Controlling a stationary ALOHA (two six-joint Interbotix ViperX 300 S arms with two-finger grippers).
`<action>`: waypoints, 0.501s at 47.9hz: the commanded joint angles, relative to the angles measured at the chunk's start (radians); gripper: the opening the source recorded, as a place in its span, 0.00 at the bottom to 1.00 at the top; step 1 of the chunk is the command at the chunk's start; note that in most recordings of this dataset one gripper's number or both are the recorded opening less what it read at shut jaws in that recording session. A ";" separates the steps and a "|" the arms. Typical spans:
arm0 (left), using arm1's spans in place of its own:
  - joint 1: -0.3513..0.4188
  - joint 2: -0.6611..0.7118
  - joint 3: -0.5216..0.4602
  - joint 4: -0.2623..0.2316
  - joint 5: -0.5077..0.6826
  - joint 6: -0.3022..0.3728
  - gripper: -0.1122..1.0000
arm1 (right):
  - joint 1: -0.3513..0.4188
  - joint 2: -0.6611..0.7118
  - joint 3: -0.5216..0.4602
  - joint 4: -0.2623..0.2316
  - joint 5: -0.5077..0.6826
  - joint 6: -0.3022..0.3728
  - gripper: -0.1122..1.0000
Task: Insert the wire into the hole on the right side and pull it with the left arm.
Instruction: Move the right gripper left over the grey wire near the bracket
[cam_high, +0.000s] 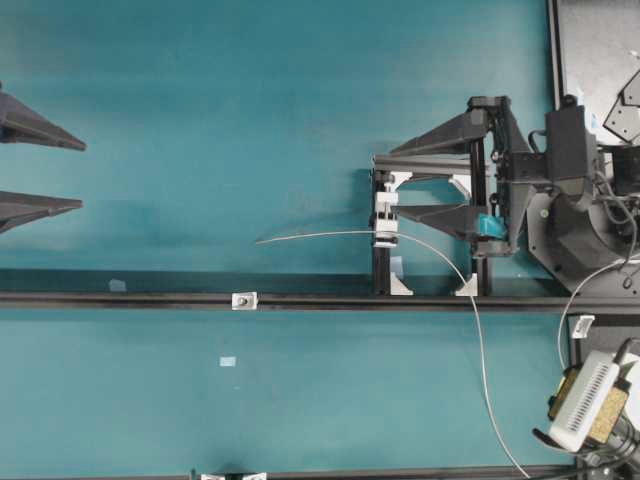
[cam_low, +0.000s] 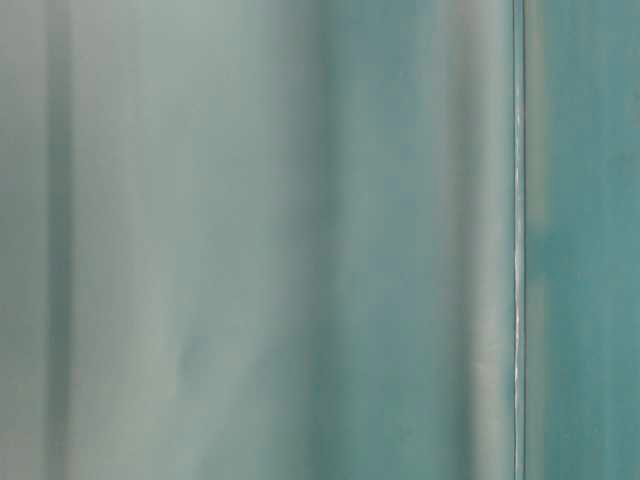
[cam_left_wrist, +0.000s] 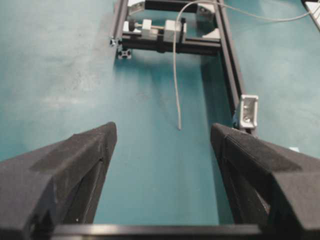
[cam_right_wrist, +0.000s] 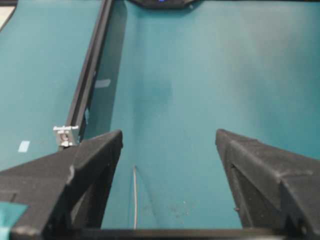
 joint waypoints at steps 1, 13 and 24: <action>-0.002 0.002 -0.017 -0.002 -0.008 0.002 0.94 | 0.003 0.008 -0.014 -0.002 0.002 0.002 0.87; 0.000 0.008 -0.014 -0.003 -0.008 0.000 0.94 | 0.003 0.075 -0.049 -0.002 0.081 0.003 0.87; 0.008 0.083 -0.012 -0.003 -0.005 0.000 0.94 | 0.003 0.167 -0.094 -0.002 0.104 0.003 0.87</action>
